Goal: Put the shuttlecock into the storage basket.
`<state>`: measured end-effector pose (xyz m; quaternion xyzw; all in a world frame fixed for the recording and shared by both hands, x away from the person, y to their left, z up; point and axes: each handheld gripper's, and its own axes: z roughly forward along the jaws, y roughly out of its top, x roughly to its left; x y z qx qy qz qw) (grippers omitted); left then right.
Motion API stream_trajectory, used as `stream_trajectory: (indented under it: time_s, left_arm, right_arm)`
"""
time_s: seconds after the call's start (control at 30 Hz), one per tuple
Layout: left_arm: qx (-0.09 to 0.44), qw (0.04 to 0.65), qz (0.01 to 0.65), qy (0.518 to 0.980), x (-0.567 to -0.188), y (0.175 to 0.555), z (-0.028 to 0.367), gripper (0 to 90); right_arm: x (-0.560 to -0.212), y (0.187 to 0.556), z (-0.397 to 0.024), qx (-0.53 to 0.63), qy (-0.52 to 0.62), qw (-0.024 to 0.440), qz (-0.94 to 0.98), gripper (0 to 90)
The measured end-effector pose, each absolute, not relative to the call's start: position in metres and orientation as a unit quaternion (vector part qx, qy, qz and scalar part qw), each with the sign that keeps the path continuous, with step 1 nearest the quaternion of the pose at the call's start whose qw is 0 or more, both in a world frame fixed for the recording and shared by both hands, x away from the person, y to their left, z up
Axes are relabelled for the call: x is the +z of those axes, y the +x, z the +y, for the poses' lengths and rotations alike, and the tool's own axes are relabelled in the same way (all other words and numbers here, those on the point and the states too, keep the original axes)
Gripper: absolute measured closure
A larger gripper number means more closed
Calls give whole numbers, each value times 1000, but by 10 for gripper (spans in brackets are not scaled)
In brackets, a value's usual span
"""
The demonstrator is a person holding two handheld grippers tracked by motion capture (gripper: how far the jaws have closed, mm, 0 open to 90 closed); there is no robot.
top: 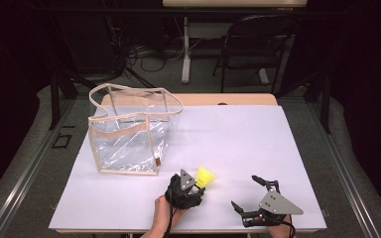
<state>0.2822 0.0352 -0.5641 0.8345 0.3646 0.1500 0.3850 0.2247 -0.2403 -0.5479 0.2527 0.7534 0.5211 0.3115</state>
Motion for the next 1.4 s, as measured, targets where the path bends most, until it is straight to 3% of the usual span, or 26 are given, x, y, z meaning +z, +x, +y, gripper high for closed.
stream_trajectory:
  time_s: [0.67,1.4]
  left_arm:
    - [127,389,375,832,-565,285,39,640]
    - [125,410,360,828,-560,285,47,648]
  right_arm:
    - [-548,224,-240,521,250,311,754,2]
    - [-547,223,-240,521,250,313,754,2]
